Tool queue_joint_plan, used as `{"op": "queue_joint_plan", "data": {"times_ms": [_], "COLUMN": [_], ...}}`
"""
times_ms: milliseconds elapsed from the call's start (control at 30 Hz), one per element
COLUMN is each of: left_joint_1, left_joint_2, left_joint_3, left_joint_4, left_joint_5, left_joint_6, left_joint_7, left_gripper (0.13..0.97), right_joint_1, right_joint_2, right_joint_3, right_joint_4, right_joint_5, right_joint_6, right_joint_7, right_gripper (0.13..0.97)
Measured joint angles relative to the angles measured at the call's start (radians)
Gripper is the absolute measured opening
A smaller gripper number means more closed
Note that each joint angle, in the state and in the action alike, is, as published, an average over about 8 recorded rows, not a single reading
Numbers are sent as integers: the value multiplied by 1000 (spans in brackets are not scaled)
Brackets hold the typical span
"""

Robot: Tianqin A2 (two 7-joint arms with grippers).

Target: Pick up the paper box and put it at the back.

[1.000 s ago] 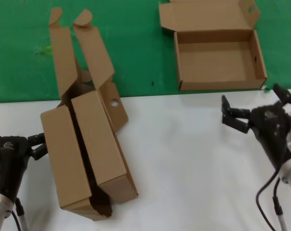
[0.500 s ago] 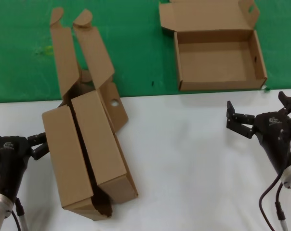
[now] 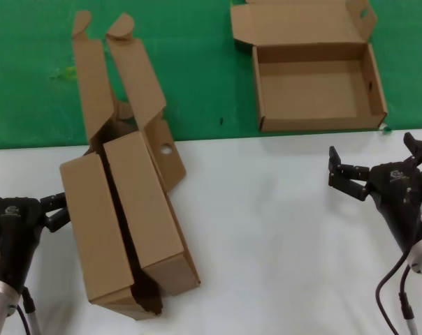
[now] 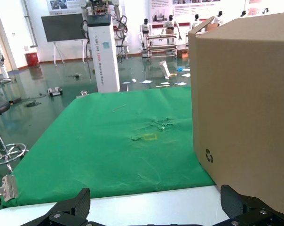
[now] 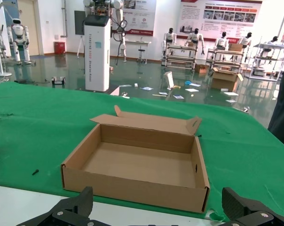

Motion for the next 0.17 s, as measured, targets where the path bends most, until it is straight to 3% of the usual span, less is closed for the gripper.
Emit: {"op": "queue_joint_plan", "data": {"times_ms": [167], "left_joint_1": [0], "left_joint_2": [0], "left_joint_3": [0], "left_joint_4": [0], "left_joint_5": [0], "left_joint_6": [0], "left_joint_7": [0], "left_gripper": [966], "right_joint_1": [0], "right_joint_2": [0], "right_joint_3": [0], "right_joint_4": [0], "right_joint_5": [0], "right_joint_6": [0], "right_joint_7": [0], "right_gripper": [966]}}
